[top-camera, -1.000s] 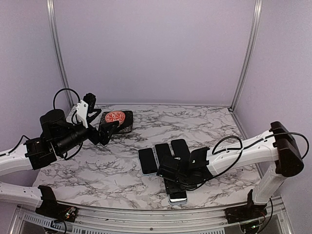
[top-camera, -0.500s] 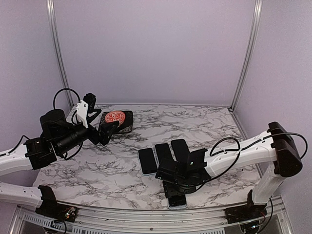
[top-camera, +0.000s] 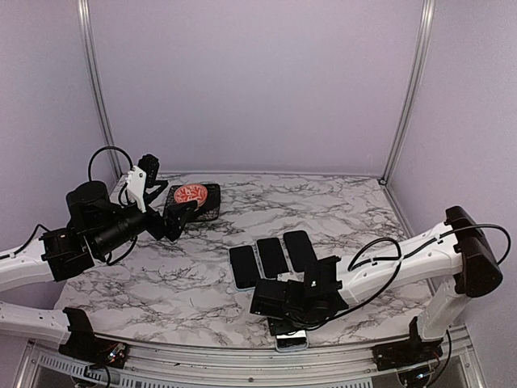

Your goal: Put the phone into the phone case

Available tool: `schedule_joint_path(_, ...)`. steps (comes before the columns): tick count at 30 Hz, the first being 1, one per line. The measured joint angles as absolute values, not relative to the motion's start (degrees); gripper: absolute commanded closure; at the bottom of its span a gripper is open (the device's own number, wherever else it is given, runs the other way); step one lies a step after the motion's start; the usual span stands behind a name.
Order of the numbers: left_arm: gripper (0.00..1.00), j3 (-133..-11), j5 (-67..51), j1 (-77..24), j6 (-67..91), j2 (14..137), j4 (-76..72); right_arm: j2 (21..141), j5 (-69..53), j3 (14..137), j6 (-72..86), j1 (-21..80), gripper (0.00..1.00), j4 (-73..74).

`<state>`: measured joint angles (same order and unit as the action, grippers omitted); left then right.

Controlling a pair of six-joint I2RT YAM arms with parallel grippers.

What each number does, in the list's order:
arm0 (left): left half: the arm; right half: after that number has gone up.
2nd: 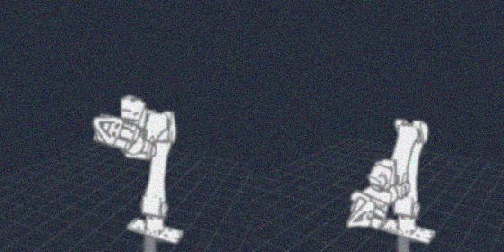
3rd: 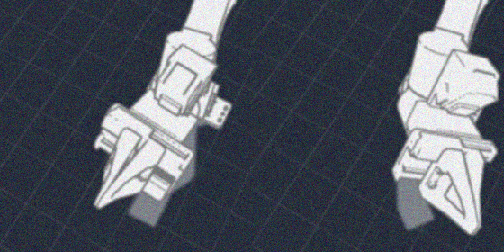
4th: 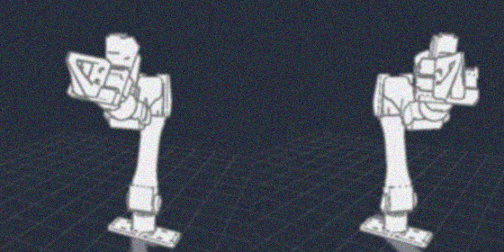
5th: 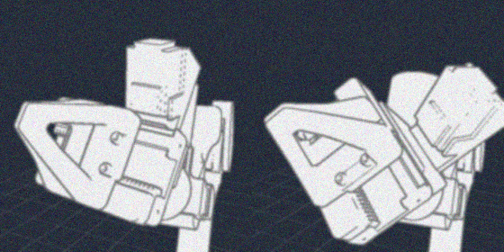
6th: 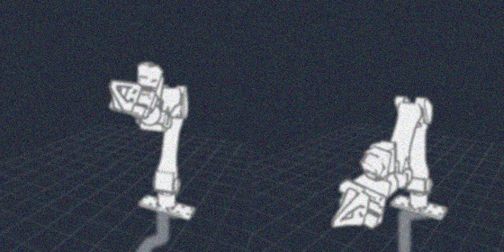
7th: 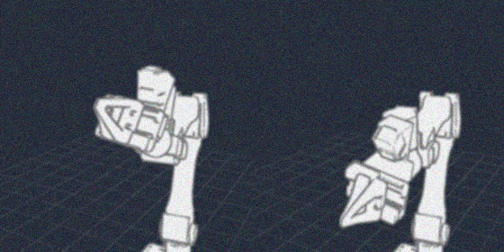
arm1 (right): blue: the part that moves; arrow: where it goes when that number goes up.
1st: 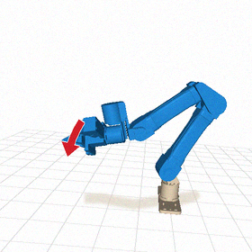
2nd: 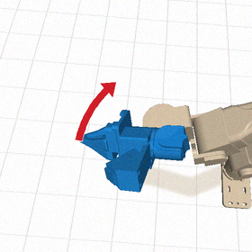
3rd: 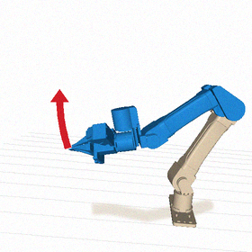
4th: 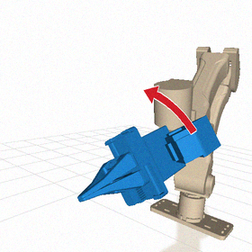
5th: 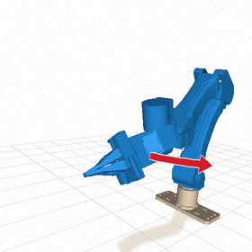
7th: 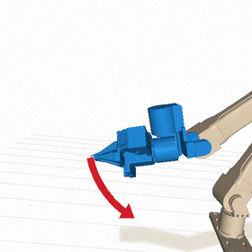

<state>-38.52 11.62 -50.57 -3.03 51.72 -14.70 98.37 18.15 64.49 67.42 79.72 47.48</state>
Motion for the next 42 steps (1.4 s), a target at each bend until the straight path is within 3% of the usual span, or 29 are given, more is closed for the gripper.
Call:
schedule_joint_path(6,0.01,-38.5,11.6,-50.6,-3.0,51.7,-14.7,98.4,18.5,64.4,69.4,80.1,0.61,47.7)
schedule_joint_path(10,0.01,-38.5,11.6,-50.6,-3.0,51.7,-14.7,98.5,18.2,63.2,69.8,80.1,0.55,47.3)
schedule_joint_path(12,0.01,-38.5,11.6,-50.6,-3.0,51.8,-14.7,98.7,17.8,62.7,70.0,80.1,0.43,46.8)
schedule_joint_path(16,0.01,-38.5,11.6,-50.6,-3.0,51.9,-14.7,99.3,16.4,62.7,69.8,78.9,0.03,46.6)
schedule_joint_path(17,0.01,-38.5,11.6,-50.6,-3.0,52.0,-14.7,99.5,15.6,62.8,69.6,78.4,0.02,46.8)
schedule_joint_path(35,0.01,-38.5,11.6,-50.6,-3.0,52.2,-14.7,105.2,0.2,67.4,65.9,73.2,0.02,51.5)
schedule_joint_path(42,0.01,-38.5,11.6,-50.6,-3.0,52.2,-14.7,103.7,1.4,65.5,63.8,71.0,0.17,51.2)
